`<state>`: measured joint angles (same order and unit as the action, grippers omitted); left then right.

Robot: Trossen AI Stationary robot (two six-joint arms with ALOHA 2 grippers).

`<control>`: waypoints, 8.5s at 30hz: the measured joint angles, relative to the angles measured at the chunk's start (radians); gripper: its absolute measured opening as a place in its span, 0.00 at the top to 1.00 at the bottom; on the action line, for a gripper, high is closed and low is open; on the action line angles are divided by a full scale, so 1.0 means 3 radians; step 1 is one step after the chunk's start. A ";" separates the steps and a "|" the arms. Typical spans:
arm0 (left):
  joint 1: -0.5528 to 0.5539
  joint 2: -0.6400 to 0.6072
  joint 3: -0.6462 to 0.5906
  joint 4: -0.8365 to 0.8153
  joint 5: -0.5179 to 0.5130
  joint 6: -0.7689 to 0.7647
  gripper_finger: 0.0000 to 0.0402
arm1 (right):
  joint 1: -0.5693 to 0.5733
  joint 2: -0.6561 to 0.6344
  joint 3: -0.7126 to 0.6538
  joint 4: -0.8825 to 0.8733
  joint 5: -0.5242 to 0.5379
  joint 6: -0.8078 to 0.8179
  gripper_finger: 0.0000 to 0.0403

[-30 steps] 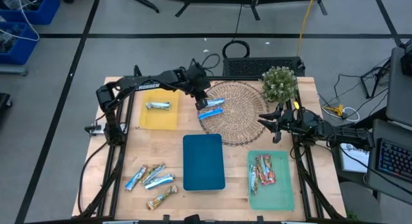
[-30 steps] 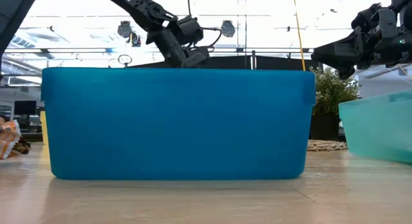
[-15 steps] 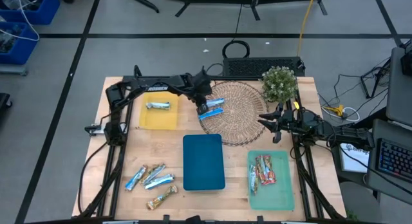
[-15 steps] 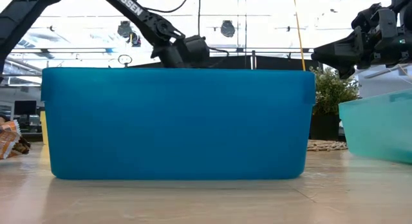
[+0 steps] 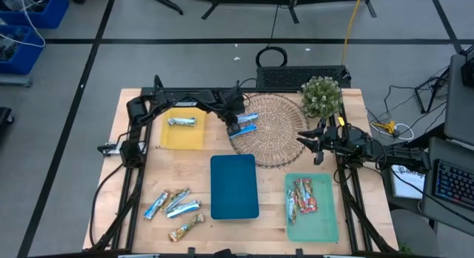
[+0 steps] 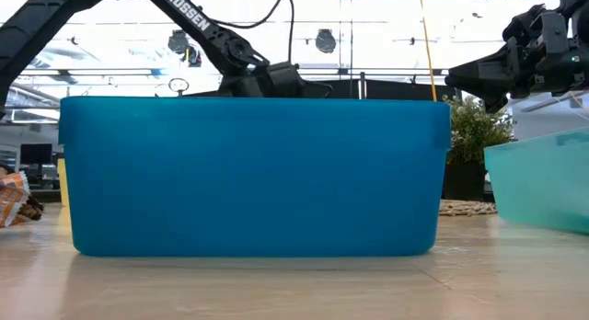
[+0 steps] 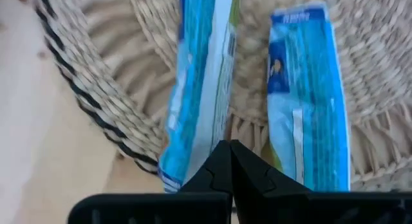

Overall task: Pick and place Granola Bars by type
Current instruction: Put the blue granola bar into the yellow bin

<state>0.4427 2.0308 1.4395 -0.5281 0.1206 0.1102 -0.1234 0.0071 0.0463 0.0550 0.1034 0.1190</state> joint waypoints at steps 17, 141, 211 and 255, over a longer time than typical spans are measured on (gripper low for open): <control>-0.0020 0.0000 -0.0001 -0.0057 -0.0118 -0.0056 0.94 | 0.0000 0.0000 -0.0001 0.0003 -0.0001 0.0000 0.75; -0.0018 -0.0003 0.0000 -0.0079 -0.0404 0.0648 0.67 | 0.0000 0.0000 0.0000 0.0006 -0.0003 -0.0001 0.75; -0.0108 -0.0009 0.0000 0.0151 -0.0578 0.0666 1.00 | 0.0000 0.0000 0.0000 0.0006 -0.0002 0.0001 0.75; 0.0024 -0.4117 -0.2691 0.1263 -0.0468 -0.0346 1.00 | 0.0000 0.0000 0.0000 0.0004 -0.0003 -0.0001 0.75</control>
<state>0.4500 0.7956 0.6323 -0.1492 -0.0198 0.0065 -0.1234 0.0071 0.0463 0.0563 0.1024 0.1189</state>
